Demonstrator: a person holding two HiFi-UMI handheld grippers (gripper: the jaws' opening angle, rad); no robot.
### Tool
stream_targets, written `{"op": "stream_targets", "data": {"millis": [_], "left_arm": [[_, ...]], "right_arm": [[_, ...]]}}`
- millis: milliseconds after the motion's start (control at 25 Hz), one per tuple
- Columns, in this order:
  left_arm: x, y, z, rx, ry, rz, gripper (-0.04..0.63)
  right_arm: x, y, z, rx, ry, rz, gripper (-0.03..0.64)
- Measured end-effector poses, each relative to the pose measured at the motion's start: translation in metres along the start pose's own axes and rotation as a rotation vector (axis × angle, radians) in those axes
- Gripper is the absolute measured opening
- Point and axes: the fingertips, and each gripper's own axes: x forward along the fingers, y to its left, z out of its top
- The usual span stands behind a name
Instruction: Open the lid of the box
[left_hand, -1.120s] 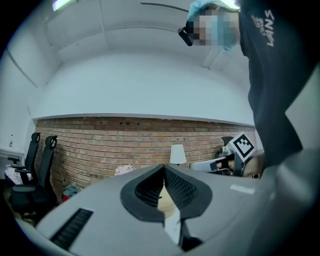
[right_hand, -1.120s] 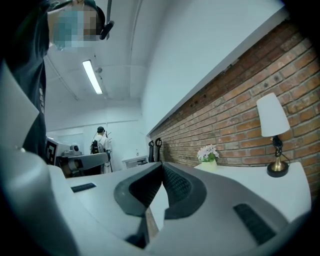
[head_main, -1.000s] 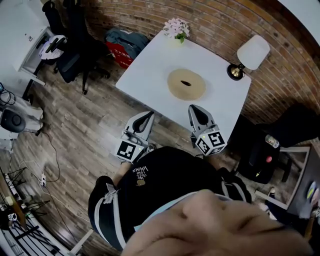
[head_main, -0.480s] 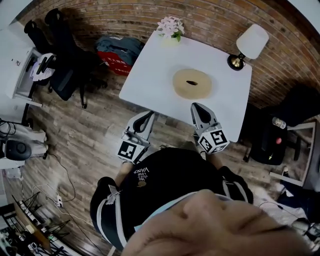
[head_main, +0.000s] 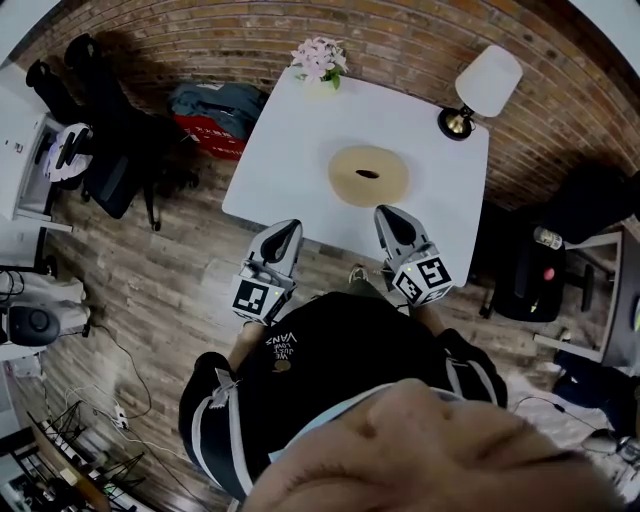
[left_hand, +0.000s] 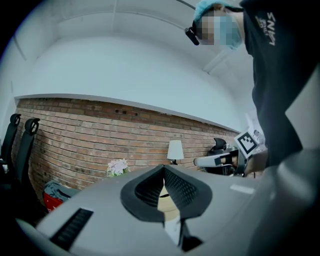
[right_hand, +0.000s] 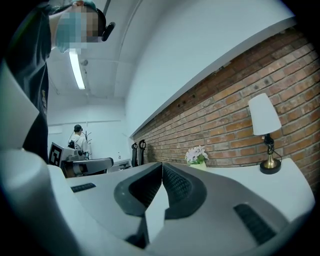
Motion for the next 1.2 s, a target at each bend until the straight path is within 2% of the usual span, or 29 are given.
{"op": "stream_targets", "data": {"millis": [200, 600, 720, 840, 1000, 1200], "left_arm": [[0.032, -0.003, -0.005, 0.049, 0.022, -0.024, 0.011], [0.091, -0.015, -0.009, 0.016, -0.017, 0.025, 0.011], [0.101, -0.016, -0.018, 0.044, -0.001, 0.041, 0.011], [0.111, -0.015, -0.020, 0.030, -0.009, 0.050, 0.012], [0.121, -0.007, -0.025, 0.058, 0.011, 0.012, 0.012], [0.132, 0.011, -0.034, 0.051, 0.025, -0.051, 0.011]], "right_arm": [[0.011, -0.024, 0.006, -0.006, 0.004, 0.025, 0.002], [0.020, -0.069, 0.003, -0.027, 0.029, 0.098, 0.002], [0.020, -0.078, 0.000, -0.039, 0.041, 0.131, 0.002], [0.023, -0.086, -0.002, -0.039, 0.061, 0.144, 0.002], [0.031, -0.087, -0.006, -0.039, 0.072, 0.146, 0.002], [0.049, -0.083, -0.020, -0.069, 0.100, 0.113, 0.003]]}}
